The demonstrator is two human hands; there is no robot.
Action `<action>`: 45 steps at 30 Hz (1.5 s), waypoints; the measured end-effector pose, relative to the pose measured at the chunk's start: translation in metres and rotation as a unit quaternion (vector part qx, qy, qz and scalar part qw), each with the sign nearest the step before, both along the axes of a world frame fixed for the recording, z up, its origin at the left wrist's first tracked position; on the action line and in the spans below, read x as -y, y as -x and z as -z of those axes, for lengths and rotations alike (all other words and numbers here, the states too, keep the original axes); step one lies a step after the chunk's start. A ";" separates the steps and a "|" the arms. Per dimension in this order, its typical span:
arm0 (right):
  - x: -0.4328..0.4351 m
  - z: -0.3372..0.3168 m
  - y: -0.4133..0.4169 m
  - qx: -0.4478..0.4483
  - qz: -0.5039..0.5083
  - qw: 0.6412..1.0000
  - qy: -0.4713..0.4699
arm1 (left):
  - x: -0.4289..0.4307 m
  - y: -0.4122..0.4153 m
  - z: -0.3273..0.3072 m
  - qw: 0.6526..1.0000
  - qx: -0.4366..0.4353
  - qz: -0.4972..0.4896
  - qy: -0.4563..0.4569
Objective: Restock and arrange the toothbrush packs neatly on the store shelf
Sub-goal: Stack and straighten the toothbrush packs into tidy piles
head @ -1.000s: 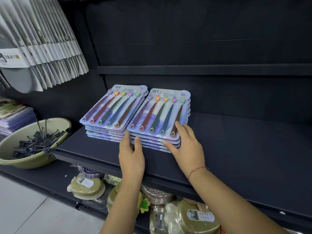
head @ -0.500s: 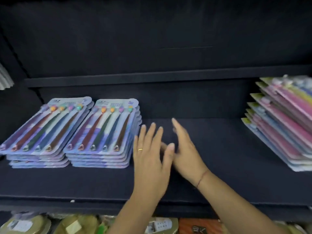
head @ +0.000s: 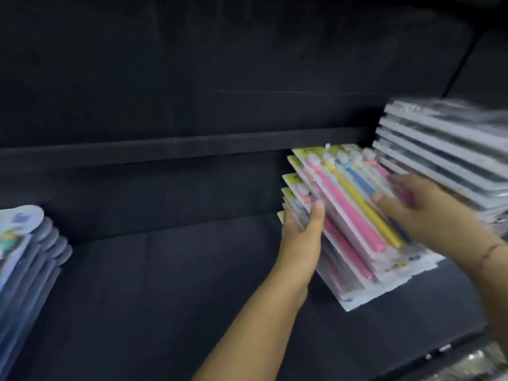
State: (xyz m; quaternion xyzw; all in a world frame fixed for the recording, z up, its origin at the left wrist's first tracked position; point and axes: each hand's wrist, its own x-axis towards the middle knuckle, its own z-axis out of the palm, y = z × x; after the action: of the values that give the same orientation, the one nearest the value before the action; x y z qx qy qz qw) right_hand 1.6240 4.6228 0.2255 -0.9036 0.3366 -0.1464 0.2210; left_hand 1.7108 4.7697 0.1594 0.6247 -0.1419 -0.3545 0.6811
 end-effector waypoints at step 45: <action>-0.016 0.005 0.013 0.174 -0.268 0.803 -0.503 | -0.070 0.025 -0.032 0.984 0.113 -0.115 0.069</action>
State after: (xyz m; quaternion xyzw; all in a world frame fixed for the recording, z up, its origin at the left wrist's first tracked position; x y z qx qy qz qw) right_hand 1.6107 4.6385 0.2204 -0.6793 0.0628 -0.0465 0.7297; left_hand 1.6855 4.8401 0.1919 0.6242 -0.1690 -0.1902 0.7387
